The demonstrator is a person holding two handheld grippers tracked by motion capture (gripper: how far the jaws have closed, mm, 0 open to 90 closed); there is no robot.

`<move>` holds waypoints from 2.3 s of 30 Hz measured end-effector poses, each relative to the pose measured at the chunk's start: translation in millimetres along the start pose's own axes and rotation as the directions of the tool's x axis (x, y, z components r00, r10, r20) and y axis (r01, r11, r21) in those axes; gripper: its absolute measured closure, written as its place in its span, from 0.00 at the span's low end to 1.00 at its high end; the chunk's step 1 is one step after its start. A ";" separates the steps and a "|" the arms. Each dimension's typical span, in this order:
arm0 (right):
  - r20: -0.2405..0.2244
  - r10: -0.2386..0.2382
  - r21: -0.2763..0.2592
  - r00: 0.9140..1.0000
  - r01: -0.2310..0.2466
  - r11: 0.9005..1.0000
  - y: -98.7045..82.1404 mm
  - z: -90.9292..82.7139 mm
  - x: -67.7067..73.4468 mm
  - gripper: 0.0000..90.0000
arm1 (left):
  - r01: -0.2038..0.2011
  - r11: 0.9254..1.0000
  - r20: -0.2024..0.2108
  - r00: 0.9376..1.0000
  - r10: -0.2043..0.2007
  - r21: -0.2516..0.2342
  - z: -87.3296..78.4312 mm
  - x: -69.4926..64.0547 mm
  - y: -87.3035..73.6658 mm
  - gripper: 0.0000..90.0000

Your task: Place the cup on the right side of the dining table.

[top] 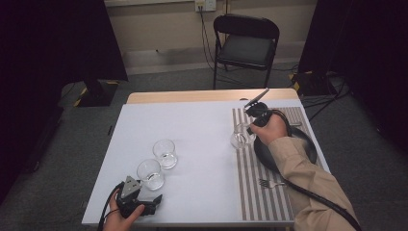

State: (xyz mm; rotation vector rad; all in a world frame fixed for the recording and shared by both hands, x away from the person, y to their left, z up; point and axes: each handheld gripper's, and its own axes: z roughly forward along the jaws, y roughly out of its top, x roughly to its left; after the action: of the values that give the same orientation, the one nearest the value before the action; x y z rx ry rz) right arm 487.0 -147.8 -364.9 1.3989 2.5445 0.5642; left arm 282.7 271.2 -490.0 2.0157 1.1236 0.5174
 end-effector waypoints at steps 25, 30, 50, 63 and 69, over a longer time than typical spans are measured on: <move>0.040 0.017 0.023 0.999 -0.017 1.000 -1.2 13.3 -10.9 0.96 | 0.000 1.000 0.000 1.000 0.000 -0.001 0.1 0.1 0.0 0.00; 0.043 0.017 0.020 0.999 -0.018 1.000 -0.4 13.8 -9.8 0.96 | -0.002 1.000 0.000 1.000 0.002 -0.001 0.1 0.2 -0.1 0.00; 0.059 0.036 0.013 0.998 -0.037 0.999 -0.9 13.3 -8.8 0.96 | -0.002 1.000 0.000 1.000 0.002 -0.002 0.1 0.1 -0.2 0.00; 0.059 0.052 -0.022 0.997 -0.051 0.998 -1.9 15.2 -10.1 0.95 | -0.003 1.000 -0.001 1.000 0.003 -0.002 0.1 0.1 -0.2 0.00; 0.084 0.058 -0.027 0.995 -0.055 0.998 -2.7 16.9 -10.4 0.87 | -0.003 1.000 -0.001 1.000 0.003 -0.002 0.1 0.1 -0.2 0.00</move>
State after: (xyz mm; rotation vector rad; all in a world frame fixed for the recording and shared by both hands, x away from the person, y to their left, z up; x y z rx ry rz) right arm 496.2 -153.9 -381.7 1.4582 2.4307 0.5317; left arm 282.7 271.4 -490.2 2.0155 1.1202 0.5206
